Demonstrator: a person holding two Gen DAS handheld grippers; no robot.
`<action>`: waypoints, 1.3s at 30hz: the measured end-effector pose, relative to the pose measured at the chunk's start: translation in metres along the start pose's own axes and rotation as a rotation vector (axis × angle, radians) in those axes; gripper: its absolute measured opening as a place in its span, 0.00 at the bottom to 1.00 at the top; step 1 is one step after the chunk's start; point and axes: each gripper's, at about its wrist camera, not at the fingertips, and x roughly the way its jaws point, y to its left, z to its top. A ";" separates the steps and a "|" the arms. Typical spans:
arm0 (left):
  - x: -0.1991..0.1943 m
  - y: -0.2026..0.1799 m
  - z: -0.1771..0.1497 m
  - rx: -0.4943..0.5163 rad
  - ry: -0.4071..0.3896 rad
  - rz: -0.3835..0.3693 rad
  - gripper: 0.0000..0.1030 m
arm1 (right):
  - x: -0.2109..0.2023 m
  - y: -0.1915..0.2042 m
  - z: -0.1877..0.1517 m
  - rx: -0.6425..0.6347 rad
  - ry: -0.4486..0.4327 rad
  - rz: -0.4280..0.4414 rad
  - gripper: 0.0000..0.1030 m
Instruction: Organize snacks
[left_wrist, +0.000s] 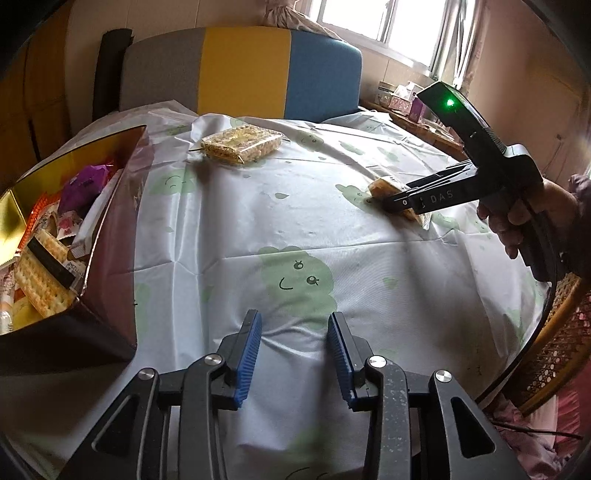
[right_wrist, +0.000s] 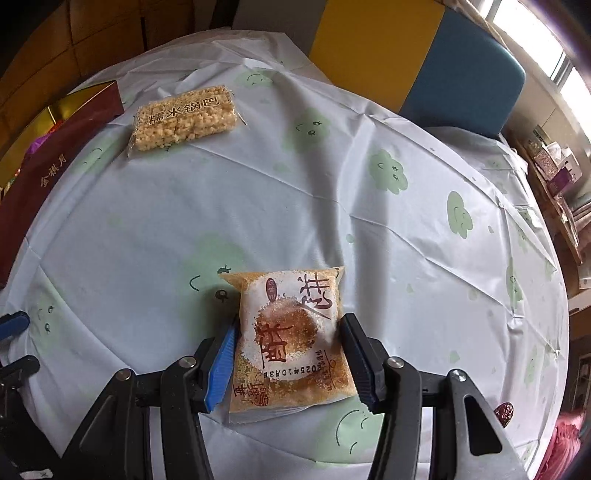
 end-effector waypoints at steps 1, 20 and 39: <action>0.001 0.000 0.001 0.000 0.003 0.004 0.37 | -0.002 0.002 -0.007 0.005 -0.004 0.002 0.54; 0.001 -0.006 0.002 0.020 0.026 0.044 0.39 | 0.007 -0.007 0.008 0.048 0.029 0.026 0.57; -0.005 0.001 0.068 -0.005 0.085 0.089 0.36 | 0.008 0.005 0.006 0.010 0.026 -0.026 0.57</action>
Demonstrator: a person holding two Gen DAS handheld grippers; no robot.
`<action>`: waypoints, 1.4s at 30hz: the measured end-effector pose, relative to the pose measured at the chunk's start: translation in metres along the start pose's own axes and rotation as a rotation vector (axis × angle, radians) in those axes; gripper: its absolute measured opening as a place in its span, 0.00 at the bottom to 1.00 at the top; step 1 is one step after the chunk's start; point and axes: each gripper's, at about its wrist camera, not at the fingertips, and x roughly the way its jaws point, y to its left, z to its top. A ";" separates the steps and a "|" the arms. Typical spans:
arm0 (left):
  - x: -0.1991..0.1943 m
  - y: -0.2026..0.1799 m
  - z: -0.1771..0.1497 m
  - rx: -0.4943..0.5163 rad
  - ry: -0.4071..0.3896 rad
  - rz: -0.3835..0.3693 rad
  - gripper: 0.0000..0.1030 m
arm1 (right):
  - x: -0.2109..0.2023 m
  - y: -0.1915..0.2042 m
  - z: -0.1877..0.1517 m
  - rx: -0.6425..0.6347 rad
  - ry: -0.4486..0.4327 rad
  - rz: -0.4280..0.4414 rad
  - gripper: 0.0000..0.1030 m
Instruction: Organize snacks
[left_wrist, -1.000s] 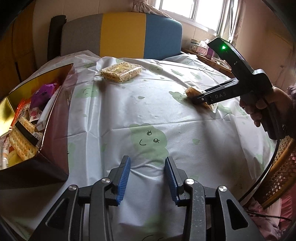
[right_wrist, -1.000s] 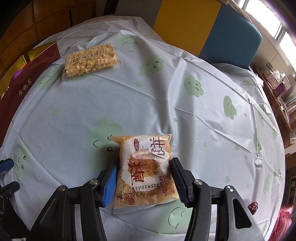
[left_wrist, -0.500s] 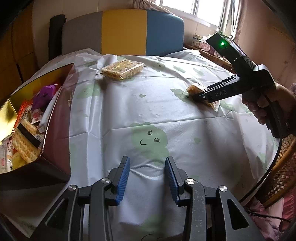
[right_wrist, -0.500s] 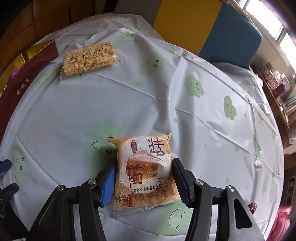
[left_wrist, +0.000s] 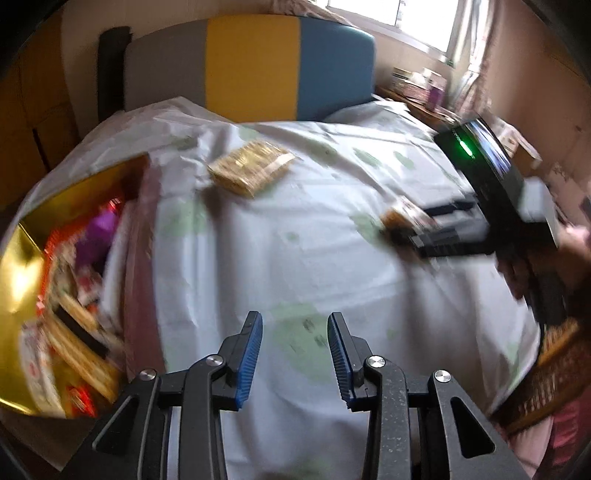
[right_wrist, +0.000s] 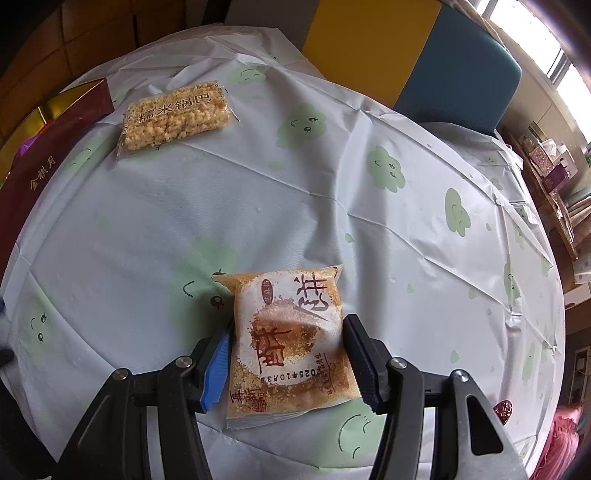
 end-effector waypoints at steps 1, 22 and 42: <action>0.000 0.004 0.009 -0.010 -0.004 0.017 0.36 | -0.001 0.001 0.000 -0.002 0.001 -0.002 0.57; 0.119 0.024 0.149 0.183 0.176 0.126 0.82 | 0.001 0.002 0.005 -0.008 0.019 -0.001 0.57; 0.145 0.004 0.145 0.243 0.151 0.212 0.73 | -0.001 0.005 0.003 -0.048 0.016 0.003 0.57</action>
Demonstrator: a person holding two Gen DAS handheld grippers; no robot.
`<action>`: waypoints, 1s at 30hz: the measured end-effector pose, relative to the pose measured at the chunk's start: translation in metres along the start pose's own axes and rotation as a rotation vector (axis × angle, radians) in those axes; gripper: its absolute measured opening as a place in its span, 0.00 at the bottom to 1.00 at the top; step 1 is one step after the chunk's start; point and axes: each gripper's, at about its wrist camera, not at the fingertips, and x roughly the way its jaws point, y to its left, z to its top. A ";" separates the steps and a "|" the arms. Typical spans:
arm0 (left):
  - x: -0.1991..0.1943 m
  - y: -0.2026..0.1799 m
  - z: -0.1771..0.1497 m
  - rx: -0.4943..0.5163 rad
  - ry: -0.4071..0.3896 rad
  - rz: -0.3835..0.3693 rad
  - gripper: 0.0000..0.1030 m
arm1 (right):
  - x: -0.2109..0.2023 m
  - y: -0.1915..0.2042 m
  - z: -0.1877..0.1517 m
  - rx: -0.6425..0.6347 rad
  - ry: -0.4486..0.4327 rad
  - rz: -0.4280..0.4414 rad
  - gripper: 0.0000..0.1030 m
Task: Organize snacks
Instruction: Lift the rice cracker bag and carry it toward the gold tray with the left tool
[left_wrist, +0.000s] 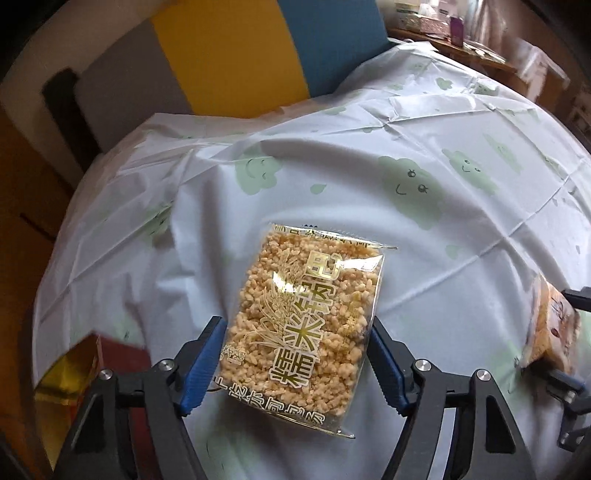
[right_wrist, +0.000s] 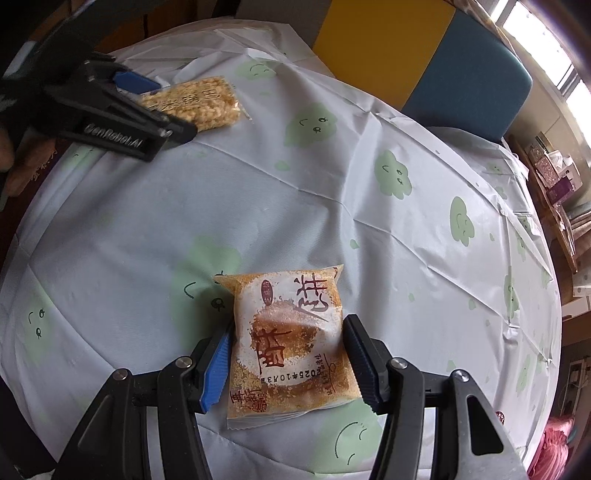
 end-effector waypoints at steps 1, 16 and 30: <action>-0.006 -0.001 -0.005 -0.018 -0.006 -0.004 0.73 | 0.000 0.000 0.000 -0.002 0.000 0.001 0.57; -0.080 -0.057 -0.128 -0.161 -0.058 -0.047 0.73 | -0.002 0.000 -0.003 0.001 -0.009 0.003 0.57; -0.076 -0.059 -0.158 -0.220 -0.144 -0.081 0.80 | -0.002 -0.007 -0.002 0.021 -0.008 0.018 0.58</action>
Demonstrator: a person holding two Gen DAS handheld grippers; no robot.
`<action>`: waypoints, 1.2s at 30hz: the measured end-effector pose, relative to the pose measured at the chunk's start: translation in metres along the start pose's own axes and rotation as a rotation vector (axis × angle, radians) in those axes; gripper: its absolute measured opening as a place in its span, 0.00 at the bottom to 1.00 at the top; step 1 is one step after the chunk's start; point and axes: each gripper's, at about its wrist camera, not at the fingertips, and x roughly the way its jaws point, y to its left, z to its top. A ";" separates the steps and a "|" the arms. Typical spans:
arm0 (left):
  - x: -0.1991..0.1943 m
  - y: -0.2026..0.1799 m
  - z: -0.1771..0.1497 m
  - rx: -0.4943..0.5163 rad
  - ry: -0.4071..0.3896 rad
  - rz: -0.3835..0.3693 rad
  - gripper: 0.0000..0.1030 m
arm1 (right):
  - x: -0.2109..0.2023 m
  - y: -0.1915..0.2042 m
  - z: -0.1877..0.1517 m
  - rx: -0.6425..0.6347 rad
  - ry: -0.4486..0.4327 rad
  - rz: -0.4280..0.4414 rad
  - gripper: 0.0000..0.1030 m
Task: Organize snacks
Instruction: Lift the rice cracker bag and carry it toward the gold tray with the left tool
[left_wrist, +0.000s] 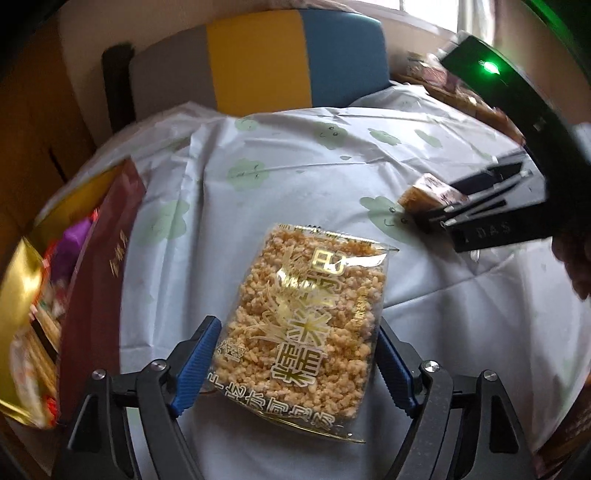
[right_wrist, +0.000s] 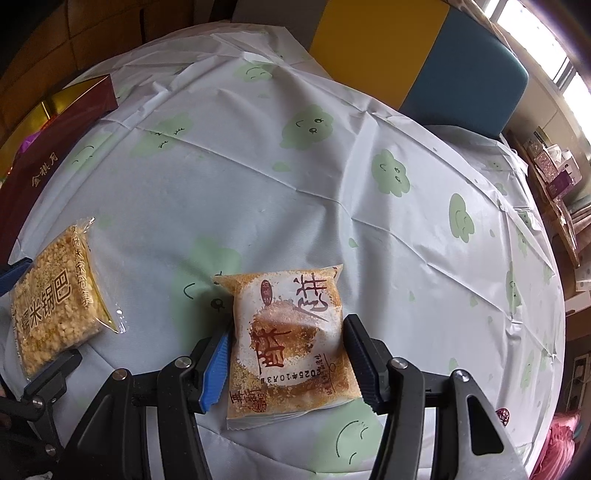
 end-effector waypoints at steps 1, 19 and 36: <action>0.001 0.003 0.000 -0.018 0.004 -0.012 0.81 | 0.000 -0.001 0.000 0.002 0.001 0.004 0.58; 0.000 0.004 -0.003 -0.022 -0.015 -0.019 0.81 | -0.004 -0.037 0.009 0.076 0.003 0.106 0.62; -0.006 0.003 -0.005 -0.016 -0.042 -0.022 0.75 | -0.020 -0.040 -0.006 0.023 -0.020 0.068 0.52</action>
